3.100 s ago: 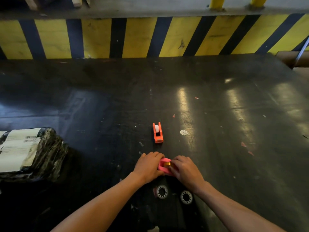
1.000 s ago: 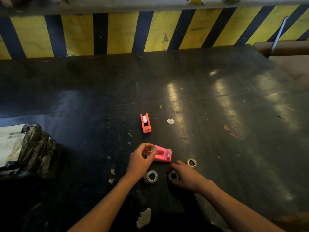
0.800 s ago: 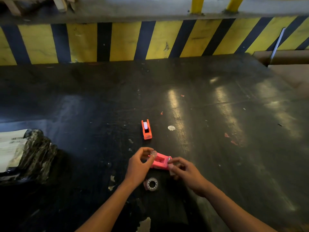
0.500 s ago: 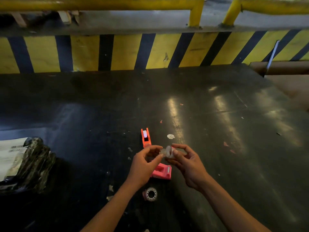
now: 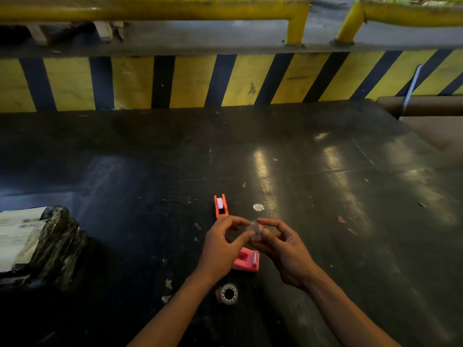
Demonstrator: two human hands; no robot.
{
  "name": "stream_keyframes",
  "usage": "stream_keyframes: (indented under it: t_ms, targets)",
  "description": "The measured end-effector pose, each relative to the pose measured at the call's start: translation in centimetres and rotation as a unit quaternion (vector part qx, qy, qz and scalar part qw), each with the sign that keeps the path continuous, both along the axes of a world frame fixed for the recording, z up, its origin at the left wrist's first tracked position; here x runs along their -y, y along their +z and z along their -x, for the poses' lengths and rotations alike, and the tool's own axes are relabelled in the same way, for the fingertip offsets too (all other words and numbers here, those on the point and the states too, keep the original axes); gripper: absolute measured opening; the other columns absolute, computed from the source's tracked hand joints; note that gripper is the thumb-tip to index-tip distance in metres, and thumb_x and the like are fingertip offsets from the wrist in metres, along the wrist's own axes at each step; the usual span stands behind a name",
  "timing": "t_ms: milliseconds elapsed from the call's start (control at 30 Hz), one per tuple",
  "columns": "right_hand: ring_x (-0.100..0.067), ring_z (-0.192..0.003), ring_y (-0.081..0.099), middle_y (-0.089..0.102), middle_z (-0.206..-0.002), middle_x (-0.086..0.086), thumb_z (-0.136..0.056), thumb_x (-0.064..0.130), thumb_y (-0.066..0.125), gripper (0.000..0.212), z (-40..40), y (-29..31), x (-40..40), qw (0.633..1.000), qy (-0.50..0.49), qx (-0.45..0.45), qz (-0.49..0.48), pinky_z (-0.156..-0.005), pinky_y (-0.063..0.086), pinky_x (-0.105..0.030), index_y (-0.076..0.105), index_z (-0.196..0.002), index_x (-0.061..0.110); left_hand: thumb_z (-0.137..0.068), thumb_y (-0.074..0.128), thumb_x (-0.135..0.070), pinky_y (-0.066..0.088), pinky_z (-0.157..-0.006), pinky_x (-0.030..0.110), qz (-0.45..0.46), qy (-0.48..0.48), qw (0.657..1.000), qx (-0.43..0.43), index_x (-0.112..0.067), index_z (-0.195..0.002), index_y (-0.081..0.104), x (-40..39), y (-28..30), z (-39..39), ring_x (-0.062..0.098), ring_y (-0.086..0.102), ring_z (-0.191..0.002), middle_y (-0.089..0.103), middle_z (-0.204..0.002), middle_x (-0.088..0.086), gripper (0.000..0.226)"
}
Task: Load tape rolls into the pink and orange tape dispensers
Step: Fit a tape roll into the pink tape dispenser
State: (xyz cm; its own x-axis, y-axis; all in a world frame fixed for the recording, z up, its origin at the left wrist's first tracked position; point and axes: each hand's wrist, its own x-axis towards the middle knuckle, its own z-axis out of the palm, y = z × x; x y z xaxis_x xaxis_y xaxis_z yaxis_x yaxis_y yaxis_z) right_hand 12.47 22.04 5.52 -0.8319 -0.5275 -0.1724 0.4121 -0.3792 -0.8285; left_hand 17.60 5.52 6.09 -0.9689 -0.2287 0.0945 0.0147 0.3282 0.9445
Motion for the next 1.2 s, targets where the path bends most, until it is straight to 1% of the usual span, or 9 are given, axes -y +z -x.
stream_keyframes:
  t_ms: [133, 267, 367, 500, 633, 767, 900, 1033, 1200]
  targets:
    - [-0.037, -0.103, 0.071, 0.071, -0.113, -0.025, -0.084, 0.011, 0.066, 0.026, -0.1, 0.4, -0.1, 1.0, 0.008, -0.001, -0.013, -0.086, 0.061, -0.038, 0.07, -0.11, 0.007, -0.091, 0.068, -0.018, 0.059, -0.077, 0.027, -0.152, -0.041, 0.985, 0.071, -0.021, -0.102, 0.068, 0.5, 0.4, 0.0, 0.012, 0.07, -0.098, 0.073, -0.102, -0.007, 0.011]
    - [-0.039, -0.105, 0.069, 0.07, -0.115, -0.025, -0.083, 0.01, 0.065, 0.028, -0.1, 0.7, -0.1, 1.0, 0.012, 0.005, -0.015, -0.089, 0.059, -0.043, 0.068, -0.111, 0.005, -0.091, 0.068, -0.013, 0.058, -0.072, 0.03, -0.25, -0.051, 0.961, 0.108, -0.012, -0.105, 0.066, 0.7, 0.9, 0.1, 0.021, 0.072, -0.094, 0.076, -0.101, 0.003, 0.014]
    - [-0.039, -0.105, 0.07, 0.071, -0.114, -0.024, -0.083, 0.009, 0.066, 0.026, 0.1, 0.5, -0.2, 1.0, 0.011, 0.008, -0.008, -0.086, 0.061, -0.042, 0.07, -0.108, 0.005, -0.089, 0.068, -0.007, 0.056, -0.072, 0.033, -0.298, -0.055, 0.945, 0.123, -0.008, -0.105, 0.065, 0.8, 1.3, 0.2, 0.023, 0.072, -0.092, 0.077, -0.098, 0.005, 0.017]
    - [-0.036, -0.097, 0.073, 0.074, -0.108, -0.022, -0.083, 0.013, 0.068, 0.022, 0.4, 0.0, -0.2, 0.999, 0.0, -0.026, -0.042, -0.076, 0.063, -0.036, 0.076, -0.104, 0.013, -0.085, 0.07, 0.002, 0.058, -0.067, 0.023, -0.28, -0.036, 0.955, 0.093, -0.004, -0.098, 0.066, 0.7, 1.5, 0.2, 0.016, 0.074, -0.084, 0.077, -0.089, 0.006, 0.016]
    - [-0.029, -0.085, 0.073, 0.077, -0.098, -0.017, -0.081, 0.02, 0.073, 0.023, 0.5, -0.4, -0.3, 0.99, -0.014, -0.109, -0.091, -0.071, 0.061, -0.033, 0.077, -0.103, 0.018, -0.084, 0.073, 0.001, 0.06, -0.077, 0.032, -0.24, -0.018, 0.967, 0.078, -0.008, -0.095, 0.064, 0.6, 1.0, 0.2, 0.025, 0.075, -0.092, 0.076, -0.096, 0.016, 0.016]
    - [-0.015, -0.087, 0.075, 0.079, -0.099, -0.006, -0.08, 0.006, 0.075, 0.022, 0.3, -0.5, -0.3, 0.978, -0.025, -0.169, -0.115, -0.069, 0.057, -0.02, 0.073, -0.101, 0.01, -0.079, 0.079, -0.004, 0.061, -0.078, 0.031, -0.219, -0.004, 0.973, 0.079, -0.01, -0.1, 0.062, 0.6, 0.4, 0.1, 0.02, 0.076, -0.091, 0.077, -0.093, 0.007, 0.028]
    - [-0.012, -0.086, 0.075, 0.08, -0.095, -0.002, -0.082, -0.006, 0.071, 0.019, 0.3, -0.7, -0.2, 0.972, -0.021, -0.196, -0.13, -0.071, 0.057, -0.018, 0.071, -0.097, 0.006, -0.077, 0.081, -0.008, 0.059, -0.085, 0.037, -0.184, 0.014, 0.979, 0.081, -0.014, -0.095, 0.067, 0.5, -0.5, 0.0, 0.018, 0.074, -0.093, 0.077, -0.093, 0.003, 0.024]
    - [-0.019, -0.093, 0.075, 0.078, -0.102, -0.007, -0.081, 0.009, 0.077, 0.018, 0.5, -1.5, -0.3, 0.97, -0.022, -0.205, -0.129, -0.075, 0.057, -0.021, 0.073, -0.098, 0.012, -0.078, 0.08, -0.005, 0.059, -0.083, 0.028, -0.189, -0.003, 0.978, 0.086, -0.013, -0.097, 0.069, 0.9, -0.9, -0.2, 0.015, 0.074, -0.094, 0.078, -0.095, 0.002, 0.023]
    - [-0.023, -0.094, 0.075, 0.078, -0.101, -0.007, -0.075, 0.033, 0.084, 0.027, 1.0, -3.3, -0.5, 0.965, -0.01, -0.206, -0.162, -0.077, 0.059, -0.027, 0.074, -0.097, 0.021, -0.078, 0.077, 0.005, 0.06, -0.082, 0.027, -0.172, -0.008, 0.98, 0.096, 0.0, -0.101, 0.069, 1.3, -1.5, 0.0, 0.022, 0.073, -0.096, 0.075, -0.101, 0.016, 0.025]
